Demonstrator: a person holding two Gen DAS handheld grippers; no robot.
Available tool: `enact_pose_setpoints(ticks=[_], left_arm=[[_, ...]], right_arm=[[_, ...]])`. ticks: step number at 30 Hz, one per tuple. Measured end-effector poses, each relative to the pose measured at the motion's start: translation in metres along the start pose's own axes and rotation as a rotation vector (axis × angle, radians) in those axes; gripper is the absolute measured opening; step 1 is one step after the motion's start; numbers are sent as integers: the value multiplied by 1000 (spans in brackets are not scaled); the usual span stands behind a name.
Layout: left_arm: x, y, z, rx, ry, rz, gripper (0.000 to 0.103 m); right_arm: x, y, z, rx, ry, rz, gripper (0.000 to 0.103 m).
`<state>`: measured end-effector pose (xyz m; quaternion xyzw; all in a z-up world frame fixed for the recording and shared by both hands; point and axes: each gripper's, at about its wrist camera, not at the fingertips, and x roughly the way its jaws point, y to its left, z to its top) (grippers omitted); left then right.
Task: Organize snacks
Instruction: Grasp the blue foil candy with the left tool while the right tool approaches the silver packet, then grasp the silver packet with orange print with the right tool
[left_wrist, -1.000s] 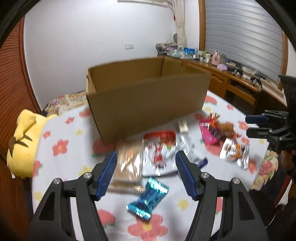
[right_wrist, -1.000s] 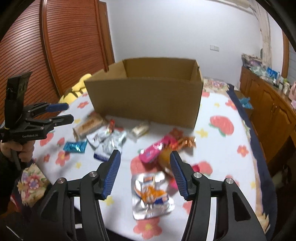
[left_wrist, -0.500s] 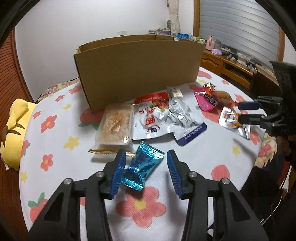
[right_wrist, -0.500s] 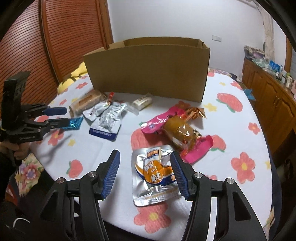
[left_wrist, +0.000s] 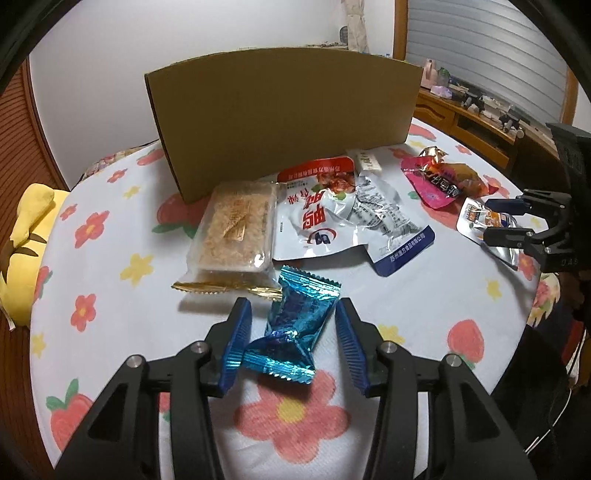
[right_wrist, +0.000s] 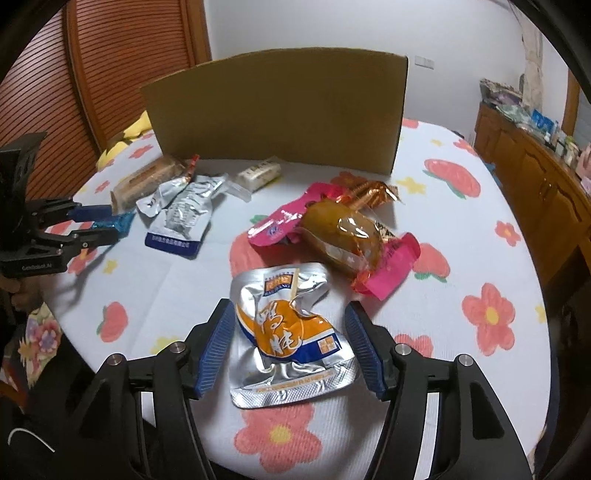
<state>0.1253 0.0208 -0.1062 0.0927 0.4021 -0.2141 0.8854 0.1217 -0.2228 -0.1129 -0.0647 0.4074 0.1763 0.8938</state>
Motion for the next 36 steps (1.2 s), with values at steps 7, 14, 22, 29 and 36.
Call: enact_pose_setpoints(ticks=[7, 14, 22, 29, 36], left_arm=[[-4, -6, -4, 4, -15, -3, 27], [-10, -8, -11, -20, -32, 2, 22], [-20, -10, -14, -73, -60, -7, 22], [-30, -13, -13, -89, -88, -5, 21], [-40, -16, -10, -111, -119, -12, 21]], right_arm=[[1, 2, -3, -21, -14, -19, 66], [4, 10, -5, -50, -29, -49, 71], [4, 9, -6, -47, -32, -50, 72], [3, 10, -6, -48, -32, -46, 72], [1, 14, -8, -66, -20, -37, 66]])
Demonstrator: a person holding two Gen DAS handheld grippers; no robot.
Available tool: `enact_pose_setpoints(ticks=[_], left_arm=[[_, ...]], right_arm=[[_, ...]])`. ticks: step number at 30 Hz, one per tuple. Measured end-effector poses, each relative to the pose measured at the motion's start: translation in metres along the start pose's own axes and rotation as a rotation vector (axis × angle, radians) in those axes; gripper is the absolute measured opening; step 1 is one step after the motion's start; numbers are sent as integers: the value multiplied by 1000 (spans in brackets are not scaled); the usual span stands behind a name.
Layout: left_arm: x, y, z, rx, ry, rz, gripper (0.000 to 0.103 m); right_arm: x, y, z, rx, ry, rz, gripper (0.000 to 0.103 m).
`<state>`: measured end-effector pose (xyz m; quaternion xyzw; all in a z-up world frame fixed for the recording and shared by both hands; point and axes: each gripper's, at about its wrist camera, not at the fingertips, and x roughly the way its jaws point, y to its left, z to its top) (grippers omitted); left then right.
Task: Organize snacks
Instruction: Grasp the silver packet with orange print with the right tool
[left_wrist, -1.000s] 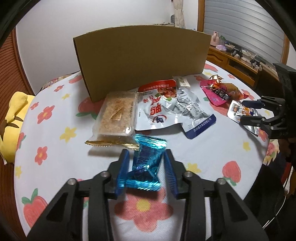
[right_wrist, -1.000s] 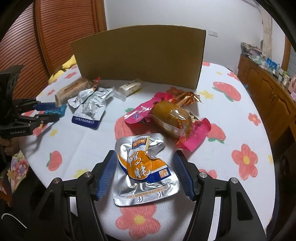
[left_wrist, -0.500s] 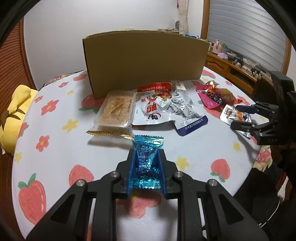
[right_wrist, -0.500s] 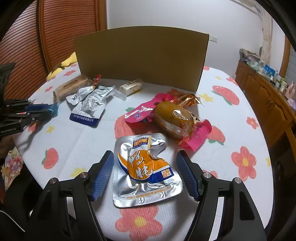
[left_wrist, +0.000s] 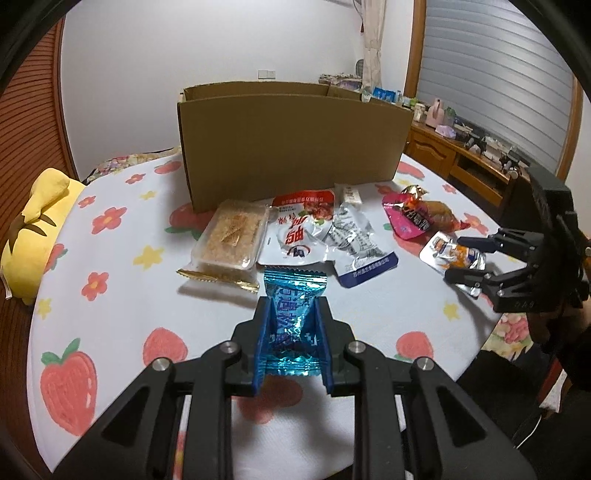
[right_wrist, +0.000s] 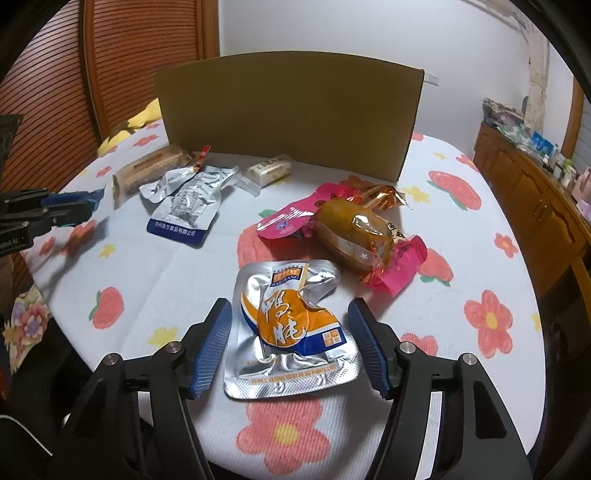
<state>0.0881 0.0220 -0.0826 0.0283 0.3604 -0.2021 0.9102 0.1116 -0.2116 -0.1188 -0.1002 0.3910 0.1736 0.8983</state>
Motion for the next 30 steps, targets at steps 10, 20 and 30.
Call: enact_pose_setpoints(ticks=[10, 20, 30], left_arm=[[-6, -7, 3, 0, -20, -11, 22], [-5, -7, -2, -9, -16, -13, 22], [-5, -8, -5, -7, -16, -18, 22]], right_arm=[[-2, 0, 2, 8, 20, 33, 46], [-3, 8, 4, 30, 11, 87, 38], [-7, 14, 5, 22, -3, 91, 37]])
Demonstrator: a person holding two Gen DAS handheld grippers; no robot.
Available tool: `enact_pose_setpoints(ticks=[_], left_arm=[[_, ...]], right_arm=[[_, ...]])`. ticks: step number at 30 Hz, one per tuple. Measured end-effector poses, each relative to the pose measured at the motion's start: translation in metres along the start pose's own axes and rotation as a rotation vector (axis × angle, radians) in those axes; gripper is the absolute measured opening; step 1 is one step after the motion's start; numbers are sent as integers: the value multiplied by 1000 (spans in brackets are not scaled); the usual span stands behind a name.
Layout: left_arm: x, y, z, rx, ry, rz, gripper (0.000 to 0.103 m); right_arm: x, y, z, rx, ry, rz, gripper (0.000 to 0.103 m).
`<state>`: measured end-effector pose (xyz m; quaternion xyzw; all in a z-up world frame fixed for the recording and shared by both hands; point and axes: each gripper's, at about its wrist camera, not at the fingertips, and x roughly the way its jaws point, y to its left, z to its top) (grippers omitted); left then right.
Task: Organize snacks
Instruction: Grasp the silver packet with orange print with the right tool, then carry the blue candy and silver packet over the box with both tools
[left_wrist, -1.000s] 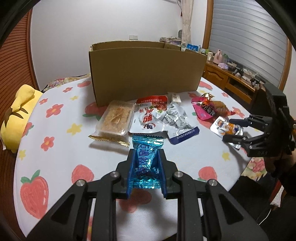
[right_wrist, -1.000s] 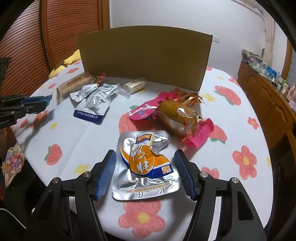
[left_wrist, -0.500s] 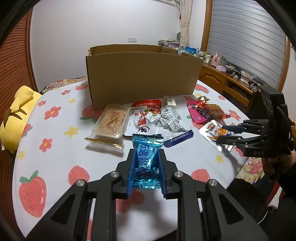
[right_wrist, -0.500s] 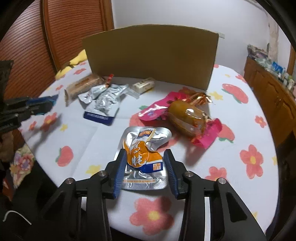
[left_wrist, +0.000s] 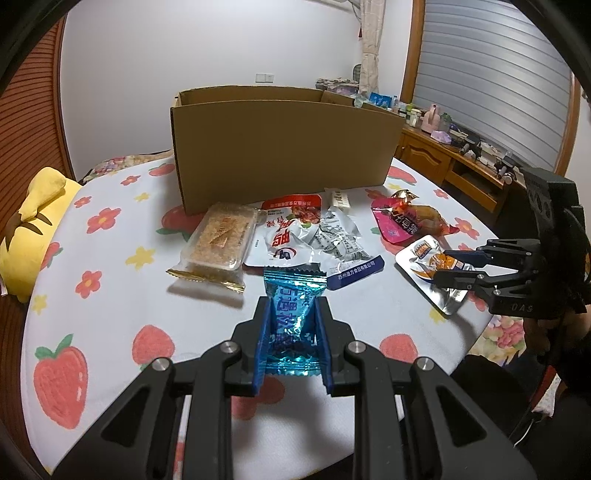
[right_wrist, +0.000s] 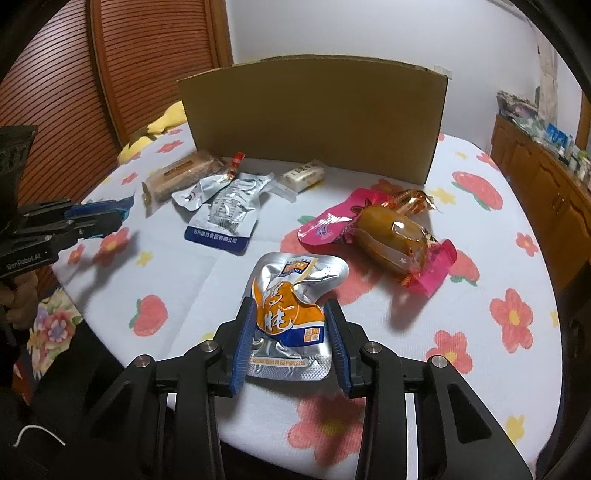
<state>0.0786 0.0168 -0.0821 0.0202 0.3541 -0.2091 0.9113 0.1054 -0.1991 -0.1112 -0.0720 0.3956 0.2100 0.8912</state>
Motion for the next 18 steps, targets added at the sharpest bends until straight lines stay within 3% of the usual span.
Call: enact_pose_setpoints(ticks=[18], left_arm=[[-8, -4, 30, 13, -50, 9, 22]], right_arm=[[-23, 3, 24, -15, -76, 7, 37]])
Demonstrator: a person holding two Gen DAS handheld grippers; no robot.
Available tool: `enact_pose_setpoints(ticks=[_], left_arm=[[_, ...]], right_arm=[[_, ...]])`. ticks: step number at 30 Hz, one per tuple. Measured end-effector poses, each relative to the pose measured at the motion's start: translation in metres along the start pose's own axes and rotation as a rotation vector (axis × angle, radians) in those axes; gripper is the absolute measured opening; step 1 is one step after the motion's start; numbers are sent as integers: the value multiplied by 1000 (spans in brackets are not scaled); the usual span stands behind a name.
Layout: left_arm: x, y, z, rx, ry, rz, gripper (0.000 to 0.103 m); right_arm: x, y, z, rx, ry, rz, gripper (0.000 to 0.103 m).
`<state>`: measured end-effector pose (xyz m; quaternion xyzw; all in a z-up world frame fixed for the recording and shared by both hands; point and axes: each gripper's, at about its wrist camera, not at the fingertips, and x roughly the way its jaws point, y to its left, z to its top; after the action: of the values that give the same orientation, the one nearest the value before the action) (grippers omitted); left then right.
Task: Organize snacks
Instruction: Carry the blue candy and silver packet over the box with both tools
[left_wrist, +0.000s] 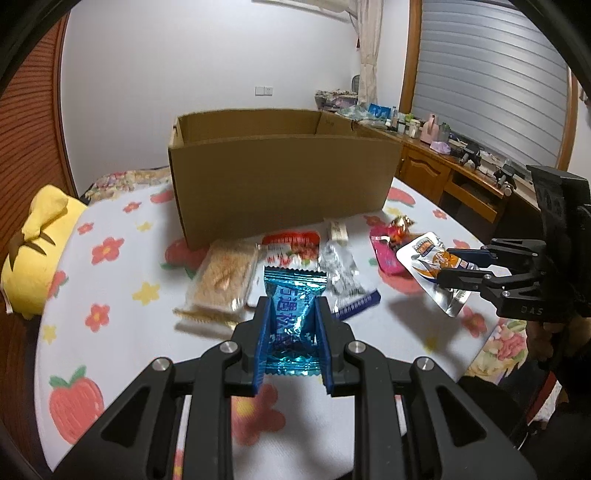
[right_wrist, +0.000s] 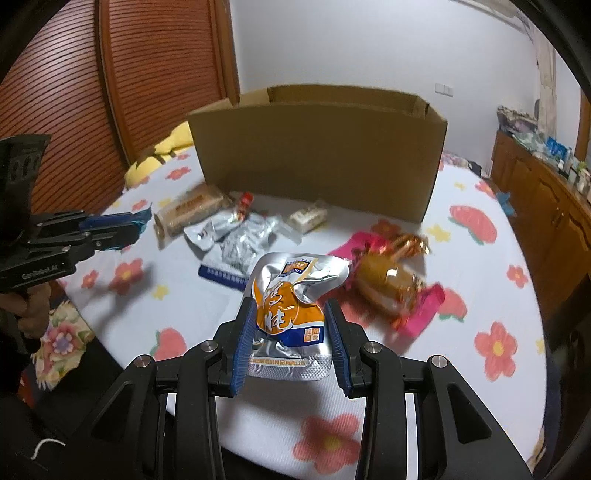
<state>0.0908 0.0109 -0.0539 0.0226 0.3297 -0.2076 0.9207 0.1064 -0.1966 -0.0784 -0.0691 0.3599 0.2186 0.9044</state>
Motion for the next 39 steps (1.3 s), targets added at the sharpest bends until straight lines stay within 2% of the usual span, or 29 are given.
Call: enact_pose_setpoints(ticks=[28, 39], left_arm=[[-8, 4, 94, 75, -116, 32, 21], [8, 15, 125, 61, -142, 30, 22]], right_arm=[[-31, -15, 104, -52, -186, -14, 37], [-11, -33, 134, -66, -184, -7, 37]])
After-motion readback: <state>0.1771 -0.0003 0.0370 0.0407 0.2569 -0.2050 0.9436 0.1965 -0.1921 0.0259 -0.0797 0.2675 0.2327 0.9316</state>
